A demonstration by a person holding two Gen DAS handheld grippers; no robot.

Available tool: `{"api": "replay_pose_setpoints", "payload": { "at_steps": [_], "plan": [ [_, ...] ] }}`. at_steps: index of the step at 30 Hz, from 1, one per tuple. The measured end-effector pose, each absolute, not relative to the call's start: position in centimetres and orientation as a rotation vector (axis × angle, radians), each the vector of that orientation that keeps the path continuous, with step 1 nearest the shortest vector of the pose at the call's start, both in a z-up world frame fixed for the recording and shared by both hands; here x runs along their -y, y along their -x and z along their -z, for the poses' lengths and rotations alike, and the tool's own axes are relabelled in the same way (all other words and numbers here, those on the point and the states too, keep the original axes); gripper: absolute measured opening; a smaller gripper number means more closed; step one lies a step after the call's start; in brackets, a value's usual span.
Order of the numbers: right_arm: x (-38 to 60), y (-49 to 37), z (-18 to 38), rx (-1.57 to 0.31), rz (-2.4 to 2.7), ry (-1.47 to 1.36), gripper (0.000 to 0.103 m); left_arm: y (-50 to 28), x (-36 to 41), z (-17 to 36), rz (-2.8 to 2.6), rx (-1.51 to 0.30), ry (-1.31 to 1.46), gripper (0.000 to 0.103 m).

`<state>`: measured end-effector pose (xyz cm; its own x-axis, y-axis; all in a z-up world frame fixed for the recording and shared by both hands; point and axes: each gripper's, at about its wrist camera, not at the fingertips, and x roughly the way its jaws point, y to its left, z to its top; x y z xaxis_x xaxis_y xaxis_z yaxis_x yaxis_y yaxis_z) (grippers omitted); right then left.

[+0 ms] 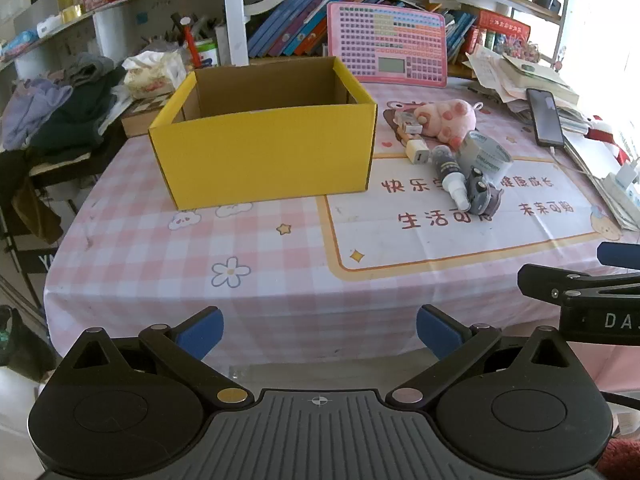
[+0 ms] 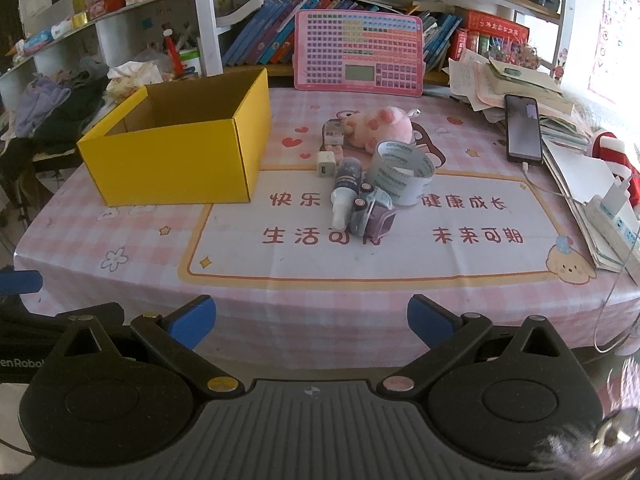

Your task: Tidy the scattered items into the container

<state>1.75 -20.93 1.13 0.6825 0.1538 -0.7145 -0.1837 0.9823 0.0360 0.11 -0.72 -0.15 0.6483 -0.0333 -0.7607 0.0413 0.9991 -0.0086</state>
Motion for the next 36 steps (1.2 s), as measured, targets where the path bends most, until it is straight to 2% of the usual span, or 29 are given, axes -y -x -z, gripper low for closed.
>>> {"api": "replay_pose_setpoints", "payload": {
  "at_steps": [36],
  "plan": [
    [20.16,-2.07,-1.1,-0.807,-0.184,0.045,0.103,-0.52,-0.26,0.16,0.051,-0.858,0.008,0.103]
  ]
}}
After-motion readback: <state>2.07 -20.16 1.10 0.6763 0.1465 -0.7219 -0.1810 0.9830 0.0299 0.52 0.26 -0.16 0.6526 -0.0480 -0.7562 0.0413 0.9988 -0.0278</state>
